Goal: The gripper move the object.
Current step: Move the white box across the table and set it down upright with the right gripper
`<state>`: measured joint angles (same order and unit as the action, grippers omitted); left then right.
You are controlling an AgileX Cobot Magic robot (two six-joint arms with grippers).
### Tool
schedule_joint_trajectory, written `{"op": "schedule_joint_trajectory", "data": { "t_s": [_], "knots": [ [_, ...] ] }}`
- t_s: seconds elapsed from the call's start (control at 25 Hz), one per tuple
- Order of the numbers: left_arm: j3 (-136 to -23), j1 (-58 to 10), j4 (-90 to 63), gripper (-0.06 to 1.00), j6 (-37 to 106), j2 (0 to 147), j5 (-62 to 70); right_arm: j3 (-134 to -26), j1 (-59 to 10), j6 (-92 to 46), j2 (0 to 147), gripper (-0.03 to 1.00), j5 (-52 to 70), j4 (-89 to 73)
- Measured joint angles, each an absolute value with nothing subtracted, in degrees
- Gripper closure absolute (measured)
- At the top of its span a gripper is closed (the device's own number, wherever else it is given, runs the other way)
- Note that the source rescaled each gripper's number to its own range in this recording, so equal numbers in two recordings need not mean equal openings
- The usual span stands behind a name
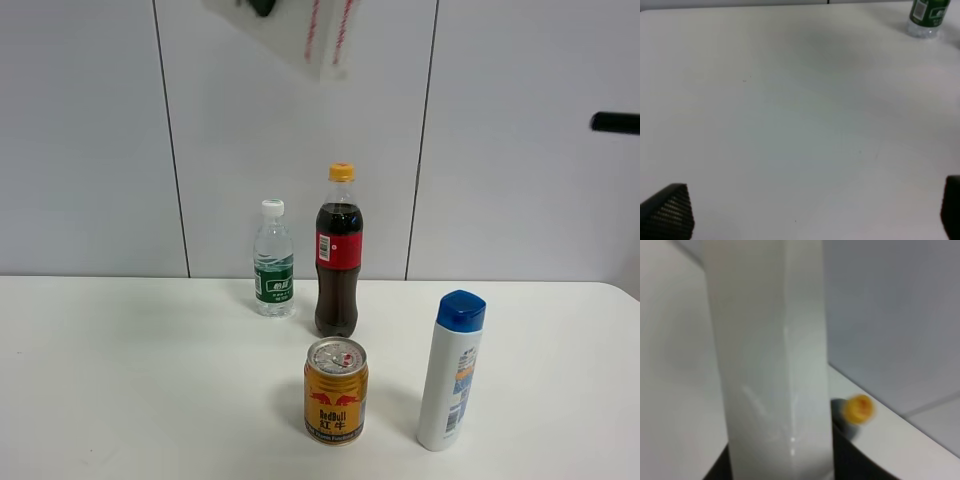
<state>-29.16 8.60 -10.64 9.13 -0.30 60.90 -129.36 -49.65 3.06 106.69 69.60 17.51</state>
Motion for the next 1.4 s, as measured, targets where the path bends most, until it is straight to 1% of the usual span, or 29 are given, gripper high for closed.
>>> {"op": "schedule_joint_trajectory", "data": {
  "t_s": [0.16, 0.28, 0.48, 0.56, 0.72, 0.88, 1.08, 1.24, 1.4],
  "knots": [
    [-29.2, 8.6, -10.6, -0.06, 9.1, -0.3, 60.9, -126.0, -49.7, 7.5, 101.2, 0.97, 70.6, 24.8],
    [-29.2, 8.6, -10.6, -0.06, 9.1, -0.3, 60.9, -125.2, -48.3, 8.4, 98.4, 0.97, 70.6, 28.1],
    [-29.2, 8.6, -10.6, -0.06, 9.1, -0.3, 60.9, -124.0, -42.2, 7.4, 96.2, 0.97, 70.5, 27.6],
    [-29.2, 8.6, -10.6, -0.06, 9.1, -0.3, 60.9, -121.9, -38.5, 6.4, 95.3, 0.97, 70.5, 25.7],
    [-29.2, 8.6, -10.6, -0.06, 9.1, -0.3, 60.9, -113.4, -30.6, 4.5, 92.0, 0.97, 70.5, 21.1],
    [-29.2, 8.6, -10.6, -0.06, 9.1, -0.3, 60.9, -101.5, -24.1, 4.4, 88.0, 0.97, 70.5, 17.2],
    [-29.2, 8.6, -10.6, -0.06, 9.1, -0.3, 60.9, -86.5, -18.0, 3.6, 86.2, 0.97, 69.1, 9.3],
    [-29.2, 8.6, -10.6, -0.06, 9.1, -0.3, 60.9, -75.8, -15.4, 2.9, 86.2, 0.97, 59.3, 6.4],
    [-29.2, 8.6, -10.6, -0.06, 9.1, -0.3, 60.9, -70.8, -12.9, 2.9, 87.9, 0.97, 49.6, 5.9]
  ]
}}
